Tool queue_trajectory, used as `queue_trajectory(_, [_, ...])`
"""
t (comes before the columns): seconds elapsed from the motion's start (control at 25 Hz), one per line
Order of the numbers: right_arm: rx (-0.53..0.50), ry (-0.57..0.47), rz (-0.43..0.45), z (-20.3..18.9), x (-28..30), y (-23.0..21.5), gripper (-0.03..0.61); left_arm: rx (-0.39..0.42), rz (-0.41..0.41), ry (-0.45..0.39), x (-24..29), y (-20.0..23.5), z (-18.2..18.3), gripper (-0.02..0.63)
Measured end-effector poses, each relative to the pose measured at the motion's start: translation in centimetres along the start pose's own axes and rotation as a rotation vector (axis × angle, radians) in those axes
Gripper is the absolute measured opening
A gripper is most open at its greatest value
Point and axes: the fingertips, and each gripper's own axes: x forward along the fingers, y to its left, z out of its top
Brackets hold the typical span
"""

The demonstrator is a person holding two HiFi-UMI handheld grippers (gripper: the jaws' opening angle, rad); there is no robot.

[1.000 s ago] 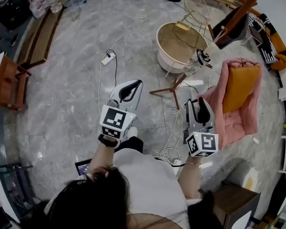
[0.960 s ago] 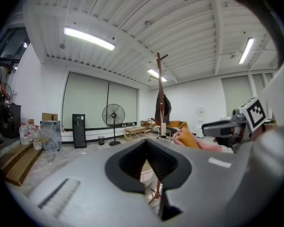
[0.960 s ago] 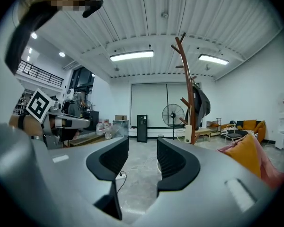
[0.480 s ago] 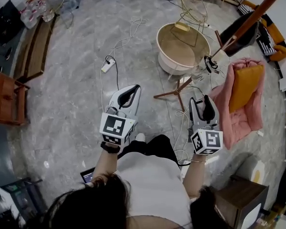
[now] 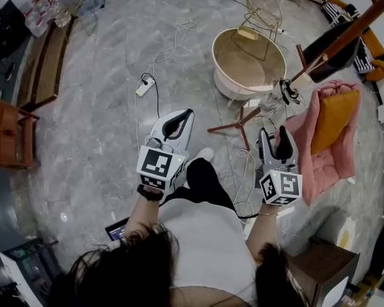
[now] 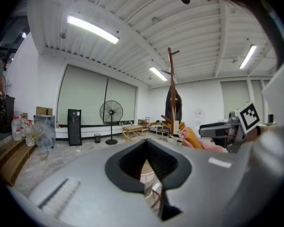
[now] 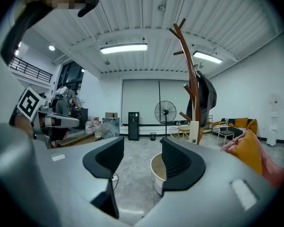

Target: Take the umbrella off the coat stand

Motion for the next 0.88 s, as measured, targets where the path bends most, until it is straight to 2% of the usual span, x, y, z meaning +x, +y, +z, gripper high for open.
queue_trajectory(0.24, [0.008, -0.009, -0.037, 0.4, 6.0, -2.5, 0.227, 0.027, -0.026, 0.0, 6.0, 3.3, 1.3, 0.059])
queue_trajectory(0.44, [0.012, -0.001, -0.115, 0.7, 9.2, -5.9, 0.243, 0.045, -0.083, -0.014, 12.0, 4.8, 3.4, 0.058])
queue_trajectory(0.88, [0.066, 0.005, -0.312, 1.1, 11.6, -14.2, 0.264, 0.08, -0.294, -0.024, 24.5, 1.9, 6.8, 0.059])
